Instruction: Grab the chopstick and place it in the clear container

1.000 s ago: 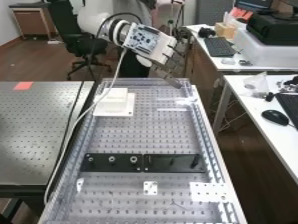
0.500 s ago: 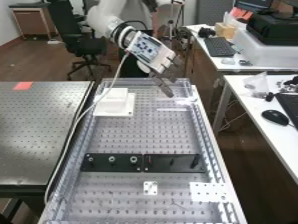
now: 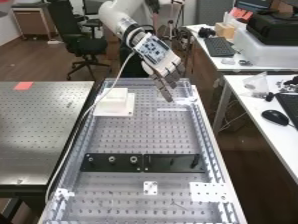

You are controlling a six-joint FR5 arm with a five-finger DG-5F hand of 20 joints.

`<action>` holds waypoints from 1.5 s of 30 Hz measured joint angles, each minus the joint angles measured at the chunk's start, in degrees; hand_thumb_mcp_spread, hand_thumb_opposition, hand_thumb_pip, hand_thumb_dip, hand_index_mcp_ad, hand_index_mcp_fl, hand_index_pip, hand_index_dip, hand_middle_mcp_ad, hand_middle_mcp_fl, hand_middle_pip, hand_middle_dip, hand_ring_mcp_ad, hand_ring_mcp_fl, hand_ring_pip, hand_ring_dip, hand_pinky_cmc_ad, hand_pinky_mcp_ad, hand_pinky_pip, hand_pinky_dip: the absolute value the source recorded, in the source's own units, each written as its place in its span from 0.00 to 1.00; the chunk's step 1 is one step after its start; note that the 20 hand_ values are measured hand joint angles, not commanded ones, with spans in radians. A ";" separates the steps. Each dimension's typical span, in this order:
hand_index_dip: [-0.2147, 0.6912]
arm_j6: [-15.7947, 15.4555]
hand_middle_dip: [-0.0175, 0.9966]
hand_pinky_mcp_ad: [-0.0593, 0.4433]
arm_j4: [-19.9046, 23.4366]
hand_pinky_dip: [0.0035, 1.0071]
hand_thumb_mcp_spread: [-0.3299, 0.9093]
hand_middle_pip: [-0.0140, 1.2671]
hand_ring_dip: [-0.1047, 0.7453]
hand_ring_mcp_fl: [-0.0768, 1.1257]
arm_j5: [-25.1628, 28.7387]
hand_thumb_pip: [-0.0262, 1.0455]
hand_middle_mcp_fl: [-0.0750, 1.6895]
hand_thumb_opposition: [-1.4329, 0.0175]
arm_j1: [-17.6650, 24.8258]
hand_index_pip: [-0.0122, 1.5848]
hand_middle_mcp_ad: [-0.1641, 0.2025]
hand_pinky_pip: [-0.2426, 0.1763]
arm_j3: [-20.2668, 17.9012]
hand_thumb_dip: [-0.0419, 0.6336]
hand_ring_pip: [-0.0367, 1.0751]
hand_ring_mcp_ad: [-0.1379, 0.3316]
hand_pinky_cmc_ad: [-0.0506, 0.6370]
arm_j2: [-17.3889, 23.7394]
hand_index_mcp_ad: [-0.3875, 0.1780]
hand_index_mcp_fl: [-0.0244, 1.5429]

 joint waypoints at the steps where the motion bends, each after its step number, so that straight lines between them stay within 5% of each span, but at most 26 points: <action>1: 0.38 0.06 0.72 0.67 -0.28 0.21 0.82 0.43 0.80 0.92 0.13 0.49 0.65 0.25 0.00 0.63 0.59 0.73 0.36 0.52 0.11 0.37 0.55 -0.25 0.55 0.58; 11: 0.38 0.02 0.72 0.67 -0.40 0.29 0.82 0.44 0.80 0.92 0.81 0.49 0.65 0.25 0.26 0.63 0.59 0.73 2.38 0.52 0.11 0.37 0.57 -2.18 0.55 0.58; 25: 0.38 9.03 0.71 0.68 -8.79 0.33 0.81 0.43 0.79 0.92 -0.83 0.49 0.66 0.24 0.19 0.63 0.59 0.69 6.12 0.52 0.11 0.37 0.60 -7.16 0.53 0.58; 43: 0.40 4.73 0.70 0.67 -13.32 0.41 0.78 0.44 0.78 0.92 -4.01 0.50 0.66 0.23 -0.38 0.64 0.60 0.62 12.30 0.52 0.12 0.37 0.62 -10.75 0.53 0.58; 45: 0.41 3.94 0.70 0.68 -13.44 0.42 0.78 0.43 0.78 0.94 -4.18 0.49 0.66 0.23 -0.41 0.63 0.59 0.61 13.07 0.52 0.12 0.28 0.62 -11.22 0.53 0.58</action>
